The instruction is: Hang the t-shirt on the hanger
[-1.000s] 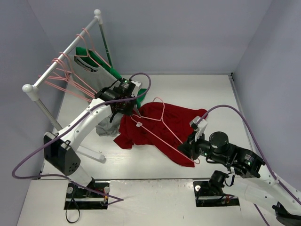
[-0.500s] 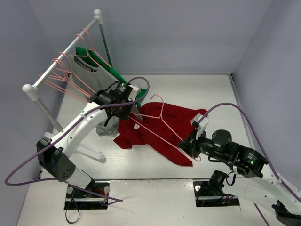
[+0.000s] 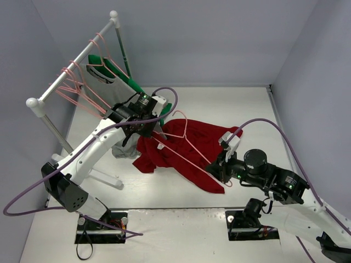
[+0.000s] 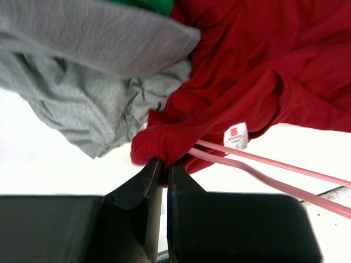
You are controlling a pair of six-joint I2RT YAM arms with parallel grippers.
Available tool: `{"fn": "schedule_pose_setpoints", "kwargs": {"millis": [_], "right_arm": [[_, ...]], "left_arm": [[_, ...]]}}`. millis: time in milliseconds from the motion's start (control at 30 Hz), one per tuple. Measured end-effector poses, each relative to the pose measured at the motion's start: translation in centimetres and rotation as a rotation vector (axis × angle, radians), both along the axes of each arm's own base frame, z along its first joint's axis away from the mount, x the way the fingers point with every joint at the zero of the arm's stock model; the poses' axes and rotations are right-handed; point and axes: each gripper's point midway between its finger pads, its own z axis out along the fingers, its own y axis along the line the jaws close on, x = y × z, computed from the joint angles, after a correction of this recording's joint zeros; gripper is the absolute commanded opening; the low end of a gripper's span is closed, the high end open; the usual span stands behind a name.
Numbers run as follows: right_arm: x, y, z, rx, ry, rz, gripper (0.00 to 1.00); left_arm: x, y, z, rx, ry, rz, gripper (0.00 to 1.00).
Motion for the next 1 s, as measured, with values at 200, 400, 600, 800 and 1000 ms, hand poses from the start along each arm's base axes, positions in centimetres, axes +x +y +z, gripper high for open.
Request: {"fn": "schedule_pose_setpoints", "kwargs": {"millis": [200,400,600,800,1000], "right_arm": [[0.0,0.7,0.9,0.032,-0.015,0.022,0.00],[0.0,1.1,3.4,0.091,-0.056,0.037,0.00],[-0.1,0.6,9.6,0.195,-0.157,0.038,0.00],[-0.7,-0.5,13.4,0.261,-0.245,0.043,0.00],[-1.8,1.1,11.2,0.242,-0.195,0.146,0.00]], "left_arm": [[-0.2,-1.4,2.2,-0.025,-0.051,-0.053,0.00],[-0.8,-2.5,5.7,-0.058,-0.133,-0.127,0.00],[-2.0,-3.6,14.5,-0.192,-0.324,-0.201,0.00],[-4.8,-3.5,20.1,-0.291,-0.449,-0.258,0.00],[-4.9,-0.9,19.8,-0.233,-0.475,-0.187,0.00]]}}
